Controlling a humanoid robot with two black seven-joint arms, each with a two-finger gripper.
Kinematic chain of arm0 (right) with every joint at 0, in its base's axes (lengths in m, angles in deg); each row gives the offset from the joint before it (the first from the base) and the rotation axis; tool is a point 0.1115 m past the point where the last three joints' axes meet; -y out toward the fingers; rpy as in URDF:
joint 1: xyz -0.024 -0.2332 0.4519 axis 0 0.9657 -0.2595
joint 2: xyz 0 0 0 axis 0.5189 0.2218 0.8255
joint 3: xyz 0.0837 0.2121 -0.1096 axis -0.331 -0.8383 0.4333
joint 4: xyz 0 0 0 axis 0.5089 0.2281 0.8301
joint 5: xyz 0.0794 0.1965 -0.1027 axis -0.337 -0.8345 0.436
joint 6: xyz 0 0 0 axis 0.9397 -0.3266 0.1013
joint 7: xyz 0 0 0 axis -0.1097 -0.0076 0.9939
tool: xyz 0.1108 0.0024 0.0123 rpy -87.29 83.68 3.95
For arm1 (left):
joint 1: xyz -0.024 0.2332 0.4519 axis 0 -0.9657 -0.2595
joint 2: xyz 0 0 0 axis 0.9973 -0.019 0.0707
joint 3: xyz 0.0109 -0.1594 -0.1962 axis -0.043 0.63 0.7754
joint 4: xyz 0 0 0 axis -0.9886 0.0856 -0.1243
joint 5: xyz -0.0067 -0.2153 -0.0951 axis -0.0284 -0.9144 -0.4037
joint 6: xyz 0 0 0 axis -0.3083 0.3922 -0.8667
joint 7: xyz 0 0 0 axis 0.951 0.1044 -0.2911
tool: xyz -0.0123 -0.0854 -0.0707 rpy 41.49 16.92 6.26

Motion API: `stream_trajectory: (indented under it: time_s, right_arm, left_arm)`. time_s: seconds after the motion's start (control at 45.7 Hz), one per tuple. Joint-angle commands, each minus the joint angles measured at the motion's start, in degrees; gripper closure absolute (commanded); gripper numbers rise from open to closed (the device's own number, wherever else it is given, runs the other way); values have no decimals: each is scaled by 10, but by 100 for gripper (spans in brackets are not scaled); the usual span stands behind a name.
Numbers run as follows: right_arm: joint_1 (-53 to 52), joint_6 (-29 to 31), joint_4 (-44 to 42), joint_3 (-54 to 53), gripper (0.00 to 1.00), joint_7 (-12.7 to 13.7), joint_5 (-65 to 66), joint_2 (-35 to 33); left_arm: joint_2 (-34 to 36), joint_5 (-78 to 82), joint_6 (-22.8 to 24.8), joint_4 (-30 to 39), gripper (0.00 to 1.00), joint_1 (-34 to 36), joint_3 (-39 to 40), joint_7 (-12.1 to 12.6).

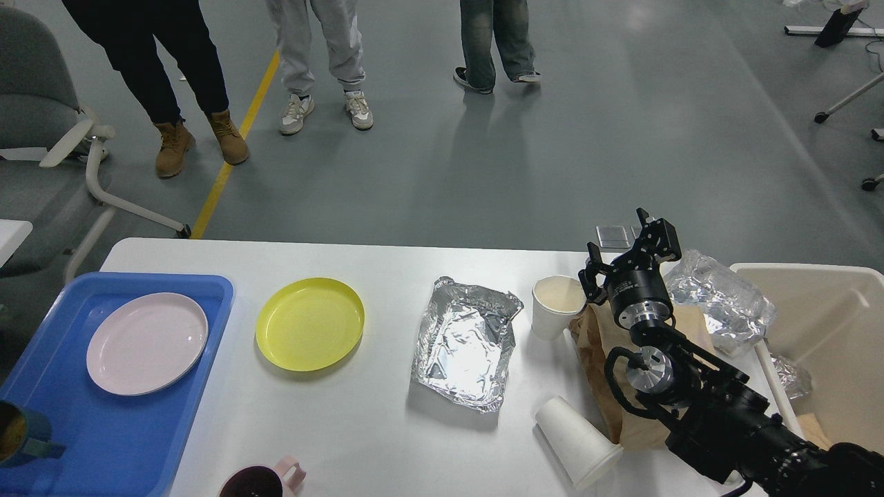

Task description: Tidy desktop

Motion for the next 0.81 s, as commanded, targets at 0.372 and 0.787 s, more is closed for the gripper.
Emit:
stream_trajectory:
  time_s: [0.372,0.787]
  right_arm:
    - [0,0,0,0,0,0,0,0]
    - [0,0,1,0,0,0,0,0]
  left_arm:
    - [-1,0,0,-13,49,-2,-6,-1]
    - [-12,2,0,1,6,94,-38,-1]
